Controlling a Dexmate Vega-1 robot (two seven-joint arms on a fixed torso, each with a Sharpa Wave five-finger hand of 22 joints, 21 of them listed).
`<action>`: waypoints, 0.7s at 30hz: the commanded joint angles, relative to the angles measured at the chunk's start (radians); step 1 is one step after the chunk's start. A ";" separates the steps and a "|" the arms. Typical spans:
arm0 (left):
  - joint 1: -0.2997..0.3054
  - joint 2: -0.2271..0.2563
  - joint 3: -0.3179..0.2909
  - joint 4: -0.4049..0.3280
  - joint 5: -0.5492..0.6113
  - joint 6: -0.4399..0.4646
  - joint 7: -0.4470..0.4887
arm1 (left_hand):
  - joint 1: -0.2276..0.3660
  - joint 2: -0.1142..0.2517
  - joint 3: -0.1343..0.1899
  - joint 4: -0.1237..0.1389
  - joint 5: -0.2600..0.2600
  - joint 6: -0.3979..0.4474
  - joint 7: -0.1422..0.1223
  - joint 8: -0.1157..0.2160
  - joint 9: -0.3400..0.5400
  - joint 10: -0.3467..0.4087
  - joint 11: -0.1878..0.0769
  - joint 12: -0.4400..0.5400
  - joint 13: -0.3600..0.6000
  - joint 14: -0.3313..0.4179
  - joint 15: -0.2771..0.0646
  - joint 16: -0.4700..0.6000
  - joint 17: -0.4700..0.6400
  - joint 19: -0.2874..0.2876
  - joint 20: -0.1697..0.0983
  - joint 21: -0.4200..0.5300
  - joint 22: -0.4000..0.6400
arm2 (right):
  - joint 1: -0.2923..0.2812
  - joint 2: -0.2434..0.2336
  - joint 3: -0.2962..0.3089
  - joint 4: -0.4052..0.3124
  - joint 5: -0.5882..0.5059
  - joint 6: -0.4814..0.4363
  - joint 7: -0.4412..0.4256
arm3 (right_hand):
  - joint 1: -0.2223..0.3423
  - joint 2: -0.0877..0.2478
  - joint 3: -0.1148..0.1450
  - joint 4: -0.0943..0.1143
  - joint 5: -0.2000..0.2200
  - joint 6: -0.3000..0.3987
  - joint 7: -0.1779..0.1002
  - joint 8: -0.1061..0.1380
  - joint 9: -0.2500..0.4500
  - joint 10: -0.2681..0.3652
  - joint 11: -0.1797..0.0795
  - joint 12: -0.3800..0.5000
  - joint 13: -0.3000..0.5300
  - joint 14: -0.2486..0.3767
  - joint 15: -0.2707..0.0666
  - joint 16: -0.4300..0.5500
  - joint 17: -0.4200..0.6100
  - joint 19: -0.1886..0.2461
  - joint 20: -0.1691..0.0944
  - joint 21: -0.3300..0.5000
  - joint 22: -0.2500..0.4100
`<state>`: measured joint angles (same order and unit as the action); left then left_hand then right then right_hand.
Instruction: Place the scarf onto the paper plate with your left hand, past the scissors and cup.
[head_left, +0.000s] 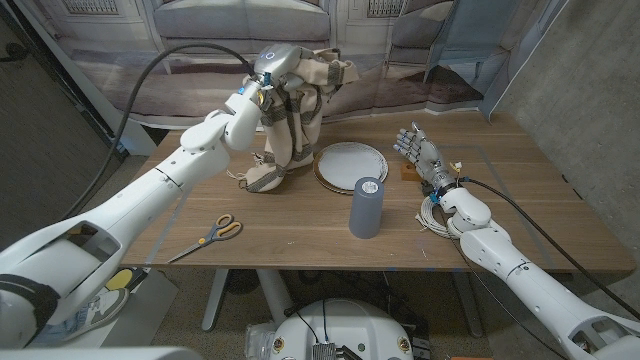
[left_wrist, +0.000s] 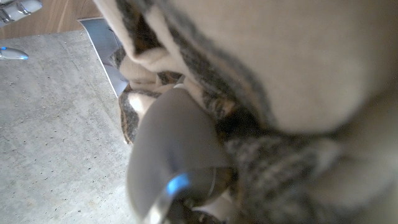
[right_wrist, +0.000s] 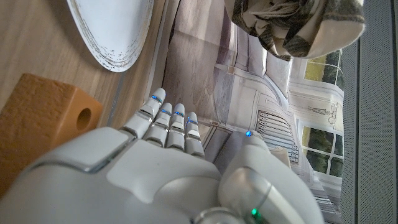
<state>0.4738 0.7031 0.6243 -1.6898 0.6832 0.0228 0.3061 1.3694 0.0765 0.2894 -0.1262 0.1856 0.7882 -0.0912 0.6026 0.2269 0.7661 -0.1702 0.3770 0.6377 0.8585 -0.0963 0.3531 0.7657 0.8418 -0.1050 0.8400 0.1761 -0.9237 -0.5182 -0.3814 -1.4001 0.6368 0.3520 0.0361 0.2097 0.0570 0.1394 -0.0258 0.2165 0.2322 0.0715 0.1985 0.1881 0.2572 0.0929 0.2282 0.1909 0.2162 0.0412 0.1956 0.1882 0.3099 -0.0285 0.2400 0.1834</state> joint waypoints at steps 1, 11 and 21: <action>-0.054 -0.028 0.025 0.038 0.016 -0.040 -0.024 | 0.016 0.011 0.005 -0.003 0.001 0.012 0.002 0.006 0.003 0.010 -0.004 -0.002 0.003 0.023 -0.128 -0.001 0.005 -0.007 -0.020 0.006 0.004 | -0.016 -0.001 0.008 -0.013 0.000 0.007 -0.011 | 0.008 -0.001 -0.003 0.000 -0.004 0.005 0.002 -0.001 0.002 0.007 0.003 -0.001 0.003 0.006 -0.003 -0.002 0.003 0.008 -0.001 -0.001 0.005; -0.105 -0.066 0.062 0.095 0.021 -0.076 -0.031 | 0.015 0.012 0.005 -0.002 0.000 0.018 0.004 0.006 0.001 0.016 -0.004 -0.006 0.005 0.027 -0.127 -0.004 0.009 -0.008 -0.021 0.010 0.004 | -0.028 -0.007 0.014 -0.026 0.000 0.007 -0.021 | 0.008 0.000 -0.004 -0.001 -0.004 0.006 0.001 -0.001 0.002 0.009 0.003 -0.001 0.003 0.007 -0.003 -0.002 0.003 0.008 -0.001 -0.003 0.005; -0.123 -0.070 0.085 0.085 0.042 -0.066 -0.077 | 0.014 0.013 0.006 -0.001 0.000 0.020 0.002 0.005 0.000 0.020 -0.007 -0.010 0.007 0.029 -0.127 -0.009 0.013 -0.012 -0.020 0.012 0.004 | -0.035 -0.009 0.020 -0.031 0.000 0.013 -0.029 | 0.008 0.000 -0.004 -0.001 -0.004 0.005 0.002 -0.001 0.002 0.009 0.002 -0.001 0.003 0.007 -0.003 -0.002 0.003 0.009 0.000 -0.004 0.005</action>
<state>0.3759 0.6440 0.6846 -1.6042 0.7059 -0.0514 0.2724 1.3695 0.0764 0.2892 -0.1262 0.1848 0.7988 -0.0875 0.6030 0.2257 0.7744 -0.1787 0.3695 0.6434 0.8657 -0.0966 0.3452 0.7746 0.8385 -0.1017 0.8472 0.1764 -0.9497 -0.5235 -0.3678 -1.4233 0.6370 0.3595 0.0163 0.2097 0.0570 0.1394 -0.0258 0.2165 0.2322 0.0715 0.1984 0.1880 0.2572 0.0929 0.2282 0.1909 0.2161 0.0412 0.1956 0.1882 0.3098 -0.0285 0.2361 0.1834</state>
